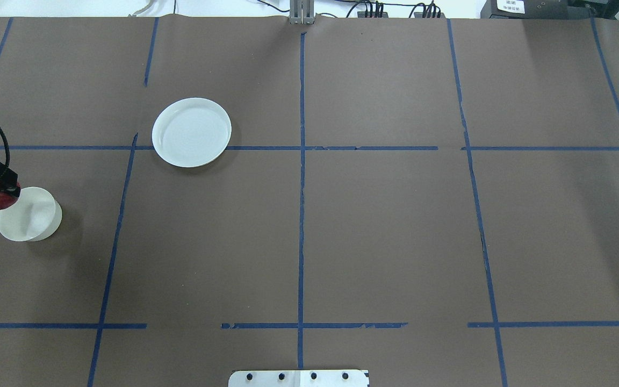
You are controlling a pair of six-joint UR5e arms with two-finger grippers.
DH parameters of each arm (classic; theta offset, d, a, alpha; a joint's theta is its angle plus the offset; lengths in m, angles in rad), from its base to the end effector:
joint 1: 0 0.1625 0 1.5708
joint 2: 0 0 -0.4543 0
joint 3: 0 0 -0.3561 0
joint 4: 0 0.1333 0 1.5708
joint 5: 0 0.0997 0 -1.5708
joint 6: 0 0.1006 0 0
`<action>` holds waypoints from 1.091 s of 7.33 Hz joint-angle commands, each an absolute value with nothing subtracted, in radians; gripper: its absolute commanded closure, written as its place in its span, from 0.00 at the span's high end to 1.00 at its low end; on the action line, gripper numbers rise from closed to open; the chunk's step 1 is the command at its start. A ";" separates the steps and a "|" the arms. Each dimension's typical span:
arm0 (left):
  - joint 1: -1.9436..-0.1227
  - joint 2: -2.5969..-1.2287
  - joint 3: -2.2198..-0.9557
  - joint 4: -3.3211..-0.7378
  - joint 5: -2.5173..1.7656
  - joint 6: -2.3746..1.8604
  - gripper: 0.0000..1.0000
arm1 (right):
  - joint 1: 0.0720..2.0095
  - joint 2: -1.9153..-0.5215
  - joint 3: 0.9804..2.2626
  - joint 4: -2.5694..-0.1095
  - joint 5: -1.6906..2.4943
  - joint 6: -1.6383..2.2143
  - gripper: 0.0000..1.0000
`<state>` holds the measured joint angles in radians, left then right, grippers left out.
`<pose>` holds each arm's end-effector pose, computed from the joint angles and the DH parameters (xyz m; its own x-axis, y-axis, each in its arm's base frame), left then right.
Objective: Move apple from plate to bowl
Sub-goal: 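Lift the apple with the left gripper and carry it over the white bowl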
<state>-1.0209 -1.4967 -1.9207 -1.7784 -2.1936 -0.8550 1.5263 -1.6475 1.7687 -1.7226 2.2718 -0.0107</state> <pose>0.1639 -0.4101 0.5446 0.7106 -0.1394 -0.6896 0.1120 0.9901 -0.0847 0.0498 -0.4186 0.6523 0.7638 -0.0250 0.6450 0.0526 0.9983 -0.0237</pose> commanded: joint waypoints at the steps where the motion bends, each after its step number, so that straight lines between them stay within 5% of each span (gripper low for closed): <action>1: -1.017 -1.499 -1.849 -1.844 -2.192 -0.864 0.00 | 1.526 -1.647 1.769 -1.723 2.272 -0.011 1.00; 8: -0.931 -1.528 -1.769 -1.867 -2.207 -0.927 0.00 | 1.526 -1.647 1.769 -1.723 2.272 -0.011 1.00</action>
<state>-0.9459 -1.5255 -1.7880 -1.8641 -2.1982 -0.9224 1.5263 -1.6475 1.7687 -1.7226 2.2718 -0.0108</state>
